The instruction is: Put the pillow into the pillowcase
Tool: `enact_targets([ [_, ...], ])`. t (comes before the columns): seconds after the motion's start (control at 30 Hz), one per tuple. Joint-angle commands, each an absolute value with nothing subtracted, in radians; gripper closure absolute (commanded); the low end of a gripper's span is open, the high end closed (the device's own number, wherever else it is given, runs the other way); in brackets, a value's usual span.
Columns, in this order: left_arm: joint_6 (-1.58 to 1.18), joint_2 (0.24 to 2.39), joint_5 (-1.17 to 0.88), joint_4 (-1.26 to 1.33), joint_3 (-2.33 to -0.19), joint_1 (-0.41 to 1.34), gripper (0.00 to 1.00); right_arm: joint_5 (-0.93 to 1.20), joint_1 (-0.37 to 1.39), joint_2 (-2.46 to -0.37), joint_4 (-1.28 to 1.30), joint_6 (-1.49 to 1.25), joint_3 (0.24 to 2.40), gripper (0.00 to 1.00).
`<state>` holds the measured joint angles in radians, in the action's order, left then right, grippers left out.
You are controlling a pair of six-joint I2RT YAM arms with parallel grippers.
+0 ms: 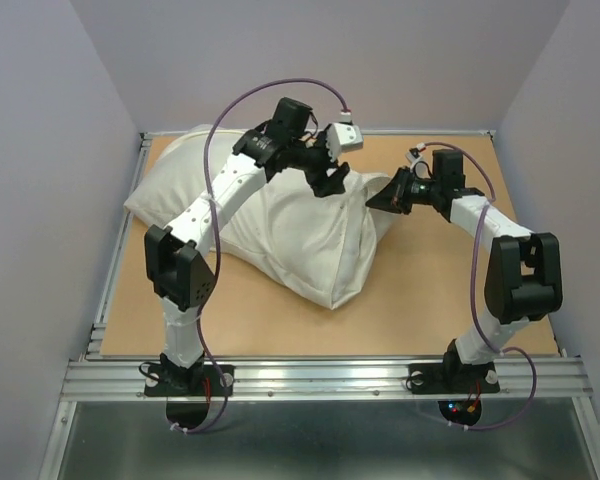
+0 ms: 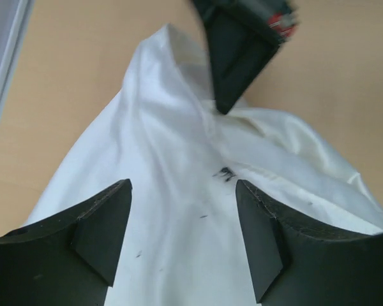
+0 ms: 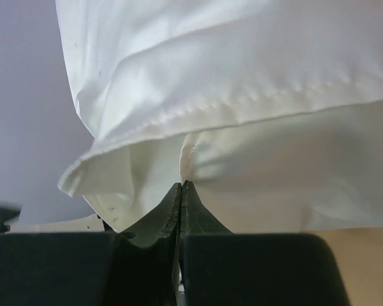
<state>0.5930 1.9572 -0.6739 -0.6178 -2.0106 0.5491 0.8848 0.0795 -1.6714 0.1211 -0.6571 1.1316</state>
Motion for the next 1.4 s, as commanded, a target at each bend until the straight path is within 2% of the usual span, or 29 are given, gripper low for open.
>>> enact_targets([
  [0.0, 0.771, 1.845, -0.582, -0.701, -1.924, 0.727, 0.23, 0.888, 0.074, -1.678, 0.098, -0.634, 1.224, 0.99],
  [0.27, 0.795, 1.914, -0.445, -0.629, -1.819, 0.848, 0.22, 0.900, 0.063, -1.671, 0.101, -0.652, 1.230, 0.99],
  [0.5, 0.972, 1.901, -0.292, -0.788, -1.773, 0.835, 0.22, 0.904, 0.028, -1.658, 0.109, -0.652, 1.216, 0.99],
  [0.73, 1.170, 1.821, -0.331, -0.986, -1.735, 0.836, 0.21, 0.904, 0.021, -1.674, 0.112, -0.647, 1.233, 0.99],
  [0.9, 1.216, 1.864, -0.416, -1.121, -1.862, 0.838, 0.21, 0.904, 0.021, -1.675, 0.112, -0.650, 1.241, 1.00],
  [1.03, 1.256, 1.856, -0.413, -1.115, -1.813, 0.850, 0.19, 0.907, 0.021, -1.672, 0.112, -0.658, 1.243, 0.99],
  [1.17, 1.180, 1.881, -0.394, -1.042, -1.752, 0.850, 0.17, 0.920, 0.023, -1.663, 0.109, -0.672, 1.243, 0.99],
  [1.37, 1.040, 1.887, -0.269, -0.720, -1.583, 0.857, 0.12, 0.953, 0.021, -1.646, 0.110, -0.693, 1.226, 0.99],
])
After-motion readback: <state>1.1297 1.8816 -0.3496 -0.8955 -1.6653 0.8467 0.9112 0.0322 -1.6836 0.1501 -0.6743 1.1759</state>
